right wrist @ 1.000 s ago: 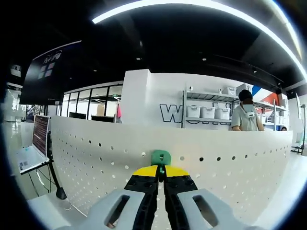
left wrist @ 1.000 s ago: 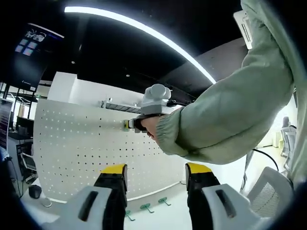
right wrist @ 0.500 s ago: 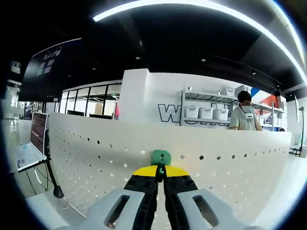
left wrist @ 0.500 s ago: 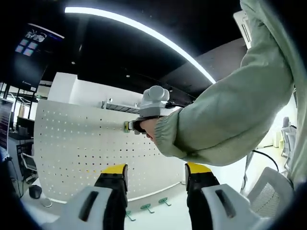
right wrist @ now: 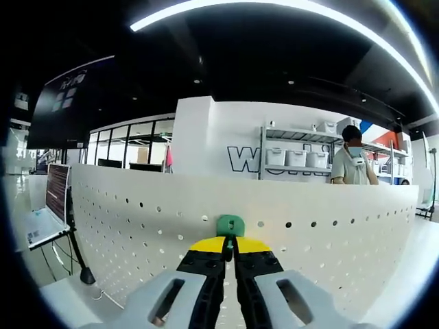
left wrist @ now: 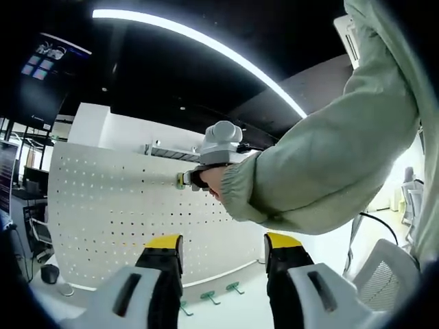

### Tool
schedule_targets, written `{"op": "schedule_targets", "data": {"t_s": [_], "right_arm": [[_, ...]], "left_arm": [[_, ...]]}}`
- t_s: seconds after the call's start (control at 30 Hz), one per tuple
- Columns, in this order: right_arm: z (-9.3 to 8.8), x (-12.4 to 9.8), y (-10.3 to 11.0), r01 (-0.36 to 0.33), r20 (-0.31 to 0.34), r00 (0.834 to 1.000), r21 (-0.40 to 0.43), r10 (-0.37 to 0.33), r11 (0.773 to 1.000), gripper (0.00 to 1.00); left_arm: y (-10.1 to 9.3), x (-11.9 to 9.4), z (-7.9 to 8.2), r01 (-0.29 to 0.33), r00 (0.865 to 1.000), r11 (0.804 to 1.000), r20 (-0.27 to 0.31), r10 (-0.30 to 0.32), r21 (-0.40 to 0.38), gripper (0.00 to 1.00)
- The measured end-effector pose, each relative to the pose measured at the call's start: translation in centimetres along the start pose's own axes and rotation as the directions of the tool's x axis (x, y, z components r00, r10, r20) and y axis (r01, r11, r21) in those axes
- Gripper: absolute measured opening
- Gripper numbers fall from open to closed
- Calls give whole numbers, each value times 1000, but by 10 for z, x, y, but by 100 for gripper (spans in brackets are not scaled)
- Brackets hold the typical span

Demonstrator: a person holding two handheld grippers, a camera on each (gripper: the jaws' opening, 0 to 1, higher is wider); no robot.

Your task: Insert the hook assembly into the mounting plate slot until the hook locks in place.

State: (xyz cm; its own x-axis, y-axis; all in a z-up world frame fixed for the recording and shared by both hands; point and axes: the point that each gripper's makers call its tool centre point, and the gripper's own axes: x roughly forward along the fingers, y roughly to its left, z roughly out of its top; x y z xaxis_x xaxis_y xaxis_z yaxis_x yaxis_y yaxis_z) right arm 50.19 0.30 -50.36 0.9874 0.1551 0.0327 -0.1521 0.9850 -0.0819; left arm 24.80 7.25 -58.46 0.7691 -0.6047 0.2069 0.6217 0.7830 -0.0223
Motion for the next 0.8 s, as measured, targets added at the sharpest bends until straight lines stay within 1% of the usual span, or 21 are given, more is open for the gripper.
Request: {"op": "schedule_targets", "data": {"t_s": [0.33,0.5,0.8], "right_arm": [[-2,1,3,-12,-2,1000,-3,12,1000,7],[-2,1,8,-23,-4,1000,-1,23,1000,13],[-2,0,10,-39,-1,999,10,39,999,16]], "left_arm": [[1,0,-1,-1,1000,1000,-3,1,-1,49],[1,0,-1,-3,1000,1000,-2,3,-2,49],[1,-1,0,-7,1000,1000,2,7,-1,49]]}}
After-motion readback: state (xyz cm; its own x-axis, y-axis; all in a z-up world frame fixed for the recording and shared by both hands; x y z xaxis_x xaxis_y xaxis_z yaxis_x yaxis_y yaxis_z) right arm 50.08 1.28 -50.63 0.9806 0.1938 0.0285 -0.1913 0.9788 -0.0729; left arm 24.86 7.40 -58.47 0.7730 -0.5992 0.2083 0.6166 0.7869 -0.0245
